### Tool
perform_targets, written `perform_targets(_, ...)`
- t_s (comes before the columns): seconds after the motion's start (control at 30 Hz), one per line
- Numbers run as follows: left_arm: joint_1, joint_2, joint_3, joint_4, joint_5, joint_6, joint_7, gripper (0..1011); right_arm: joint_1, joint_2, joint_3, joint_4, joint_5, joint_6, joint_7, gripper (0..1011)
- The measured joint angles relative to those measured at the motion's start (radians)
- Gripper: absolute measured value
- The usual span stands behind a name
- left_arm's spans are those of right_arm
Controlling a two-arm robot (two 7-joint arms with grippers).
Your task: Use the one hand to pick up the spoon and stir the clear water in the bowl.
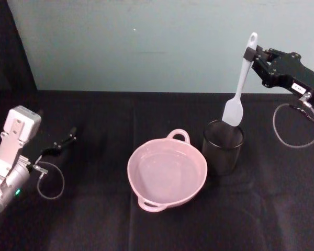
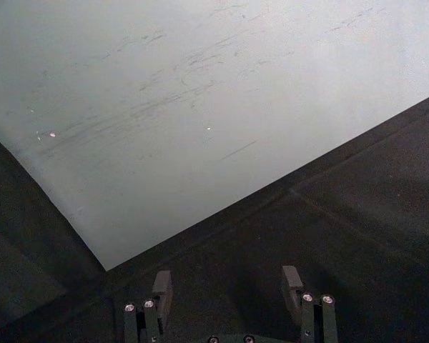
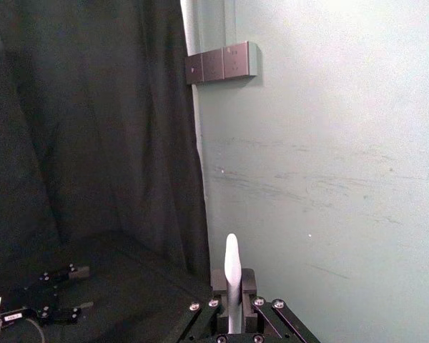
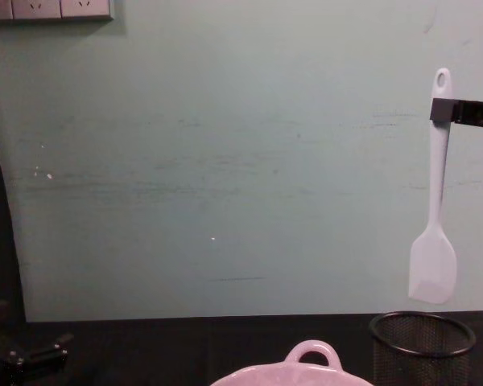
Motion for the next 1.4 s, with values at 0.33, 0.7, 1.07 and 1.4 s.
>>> perform_targets(0.33,0.000,0.000,0.000,0.000,0.000,0.000,0.000,1005,-0.022,-0.024,-0.015,-0.051,-0.004,-0.013,0.017,110)
perform_targets(0.7,0.000,0.000,0.000,0.000,0.000,0.000,0.000,1005,-0.038,-0.104,-0.123,-0.017,-0.077,-0.080,0.067,110)
perform_targets(1.07,0.000,0.000,0.000,0.000,0.000,0.000,0.000,1005,-0.073,-0.159,-0.179,0.065,-0.128,-0.189,0.160,110)
perform_targets(1.4,0.000,0.000,0.000,0.000,0.000,0.000,0.000,1005,-0.063,-0.195,-0.204,0.110,-0.160,-0.194,0.178,110)
